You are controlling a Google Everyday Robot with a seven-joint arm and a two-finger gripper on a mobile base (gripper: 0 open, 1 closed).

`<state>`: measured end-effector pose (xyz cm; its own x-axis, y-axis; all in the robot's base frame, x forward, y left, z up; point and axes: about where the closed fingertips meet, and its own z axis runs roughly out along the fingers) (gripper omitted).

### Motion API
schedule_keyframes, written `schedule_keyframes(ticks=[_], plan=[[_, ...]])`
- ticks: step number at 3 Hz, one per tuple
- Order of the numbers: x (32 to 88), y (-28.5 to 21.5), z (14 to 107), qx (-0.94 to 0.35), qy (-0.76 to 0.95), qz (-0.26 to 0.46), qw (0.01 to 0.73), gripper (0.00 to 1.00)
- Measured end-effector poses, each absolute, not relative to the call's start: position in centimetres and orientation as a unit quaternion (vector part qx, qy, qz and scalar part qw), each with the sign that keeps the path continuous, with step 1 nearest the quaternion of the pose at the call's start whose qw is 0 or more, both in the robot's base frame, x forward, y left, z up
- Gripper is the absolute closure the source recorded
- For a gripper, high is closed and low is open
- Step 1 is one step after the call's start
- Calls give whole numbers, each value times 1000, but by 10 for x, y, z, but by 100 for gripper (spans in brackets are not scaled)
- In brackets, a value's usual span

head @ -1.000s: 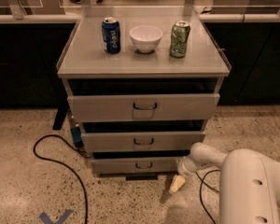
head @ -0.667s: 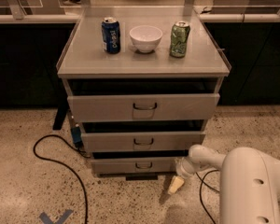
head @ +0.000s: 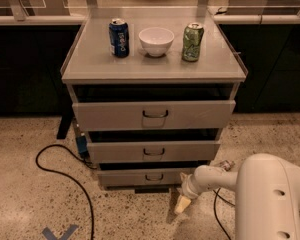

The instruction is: Open bottom drawer

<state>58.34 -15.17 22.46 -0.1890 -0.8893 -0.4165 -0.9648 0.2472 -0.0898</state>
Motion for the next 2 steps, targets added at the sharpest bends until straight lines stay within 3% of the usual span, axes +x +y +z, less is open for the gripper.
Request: schedule_keyframes(ticks=[2], plan=[[629, -160, 195, -587, 760, 114, 256, 0]])
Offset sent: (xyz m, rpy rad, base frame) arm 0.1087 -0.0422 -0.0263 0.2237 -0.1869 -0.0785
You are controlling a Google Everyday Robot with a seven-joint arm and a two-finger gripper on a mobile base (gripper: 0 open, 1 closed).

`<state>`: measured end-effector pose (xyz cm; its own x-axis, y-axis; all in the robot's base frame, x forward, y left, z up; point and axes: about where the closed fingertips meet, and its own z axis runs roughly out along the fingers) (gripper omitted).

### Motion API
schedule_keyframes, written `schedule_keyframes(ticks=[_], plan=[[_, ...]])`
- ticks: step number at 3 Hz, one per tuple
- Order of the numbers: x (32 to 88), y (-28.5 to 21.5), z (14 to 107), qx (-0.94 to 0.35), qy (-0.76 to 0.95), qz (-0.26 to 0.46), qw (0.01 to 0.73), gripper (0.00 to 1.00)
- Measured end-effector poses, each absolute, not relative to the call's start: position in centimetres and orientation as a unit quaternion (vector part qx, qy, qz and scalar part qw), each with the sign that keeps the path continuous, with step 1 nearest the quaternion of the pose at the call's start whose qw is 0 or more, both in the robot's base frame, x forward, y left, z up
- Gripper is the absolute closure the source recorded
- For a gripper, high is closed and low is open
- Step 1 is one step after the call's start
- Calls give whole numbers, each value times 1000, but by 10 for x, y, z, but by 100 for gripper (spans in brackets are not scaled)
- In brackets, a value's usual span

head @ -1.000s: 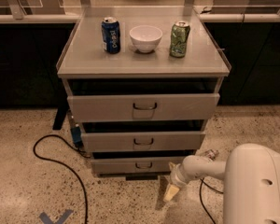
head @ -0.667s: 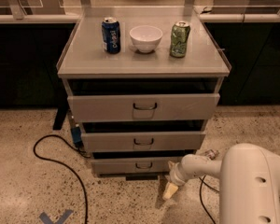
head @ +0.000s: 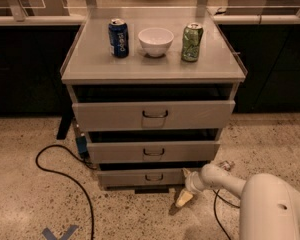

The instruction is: Open bottom drawer

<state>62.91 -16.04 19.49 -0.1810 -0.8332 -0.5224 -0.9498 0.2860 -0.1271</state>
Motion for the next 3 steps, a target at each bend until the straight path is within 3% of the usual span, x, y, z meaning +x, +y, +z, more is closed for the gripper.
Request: schedule_keyframes(ticks=[1, 2, 3], plan=[[665, -179, 209, -592, 752, 82, 278, 0], [661, -173, 202, -596, 750, 84, 273, 0], [690, -173, 156, -591, 763, 66, 253, 0]])
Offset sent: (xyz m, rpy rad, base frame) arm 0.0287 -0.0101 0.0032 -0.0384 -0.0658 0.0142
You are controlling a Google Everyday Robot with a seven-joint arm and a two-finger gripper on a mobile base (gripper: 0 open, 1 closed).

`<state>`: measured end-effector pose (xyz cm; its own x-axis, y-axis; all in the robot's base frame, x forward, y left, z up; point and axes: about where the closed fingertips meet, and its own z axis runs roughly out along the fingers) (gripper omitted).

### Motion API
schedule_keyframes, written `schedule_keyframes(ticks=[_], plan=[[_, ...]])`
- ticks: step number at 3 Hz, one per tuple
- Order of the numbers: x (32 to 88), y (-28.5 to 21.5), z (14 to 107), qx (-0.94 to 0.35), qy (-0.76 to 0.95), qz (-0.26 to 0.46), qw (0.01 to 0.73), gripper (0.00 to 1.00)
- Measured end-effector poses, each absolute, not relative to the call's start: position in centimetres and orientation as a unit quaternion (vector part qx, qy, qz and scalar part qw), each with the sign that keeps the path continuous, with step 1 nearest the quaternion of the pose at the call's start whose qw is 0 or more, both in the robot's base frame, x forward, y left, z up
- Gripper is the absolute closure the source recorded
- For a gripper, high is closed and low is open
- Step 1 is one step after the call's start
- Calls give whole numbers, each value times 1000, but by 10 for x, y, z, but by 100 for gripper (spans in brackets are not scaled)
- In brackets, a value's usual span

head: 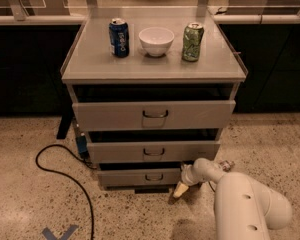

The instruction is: Open bottom drawer

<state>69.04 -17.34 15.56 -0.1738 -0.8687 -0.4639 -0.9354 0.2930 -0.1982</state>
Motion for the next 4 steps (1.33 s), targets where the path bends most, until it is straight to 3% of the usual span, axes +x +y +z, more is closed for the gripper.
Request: schedule_keyframes(ticks=[1, 4], plan=[[699, -178, 156, -588, 765, 59, 256, 0], [699, -178, 156, -588, 765, 59, 256, 64]])
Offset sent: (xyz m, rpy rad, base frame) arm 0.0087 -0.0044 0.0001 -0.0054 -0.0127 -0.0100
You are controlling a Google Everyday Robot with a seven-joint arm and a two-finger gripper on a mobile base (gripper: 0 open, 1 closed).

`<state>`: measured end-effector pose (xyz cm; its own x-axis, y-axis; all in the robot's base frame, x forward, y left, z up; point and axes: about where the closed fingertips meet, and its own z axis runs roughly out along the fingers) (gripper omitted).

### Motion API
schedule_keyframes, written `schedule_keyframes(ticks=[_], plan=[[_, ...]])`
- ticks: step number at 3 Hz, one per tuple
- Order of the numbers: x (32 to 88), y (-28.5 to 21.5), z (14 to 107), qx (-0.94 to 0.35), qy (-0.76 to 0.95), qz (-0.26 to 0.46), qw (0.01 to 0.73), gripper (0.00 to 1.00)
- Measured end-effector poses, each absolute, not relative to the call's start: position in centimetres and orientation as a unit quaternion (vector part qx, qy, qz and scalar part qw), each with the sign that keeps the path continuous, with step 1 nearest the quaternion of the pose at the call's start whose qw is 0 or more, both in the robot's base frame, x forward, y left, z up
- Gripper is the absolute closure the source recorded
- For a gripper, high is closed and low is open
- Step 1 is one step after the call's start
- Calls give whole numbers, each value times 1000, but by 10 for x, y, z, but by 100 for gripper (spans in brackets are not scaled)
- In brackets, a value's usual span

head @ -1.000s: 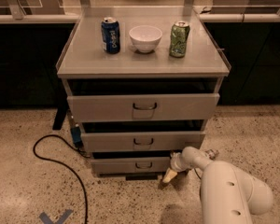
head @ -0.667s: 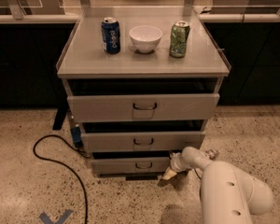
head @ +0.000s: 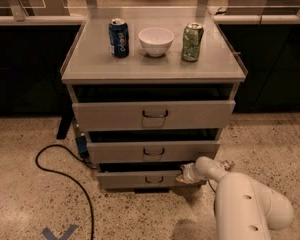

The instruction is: Open bottom drawer

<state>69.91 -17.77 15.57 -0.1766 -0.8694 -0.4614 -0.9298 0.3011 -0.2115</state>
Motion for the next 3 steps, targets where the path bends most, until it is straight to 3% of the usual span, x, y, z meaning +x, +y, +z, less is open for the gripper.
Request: schedule_keyframes(ticks=[1, 2, 3], plan=[[699, -178, 156, -588, 765, 59, 256, 88], [699, -177, 155, -588, 765, 59, 256, 100], [699, -177, 155, -588, 765, 59, 256, 100]])
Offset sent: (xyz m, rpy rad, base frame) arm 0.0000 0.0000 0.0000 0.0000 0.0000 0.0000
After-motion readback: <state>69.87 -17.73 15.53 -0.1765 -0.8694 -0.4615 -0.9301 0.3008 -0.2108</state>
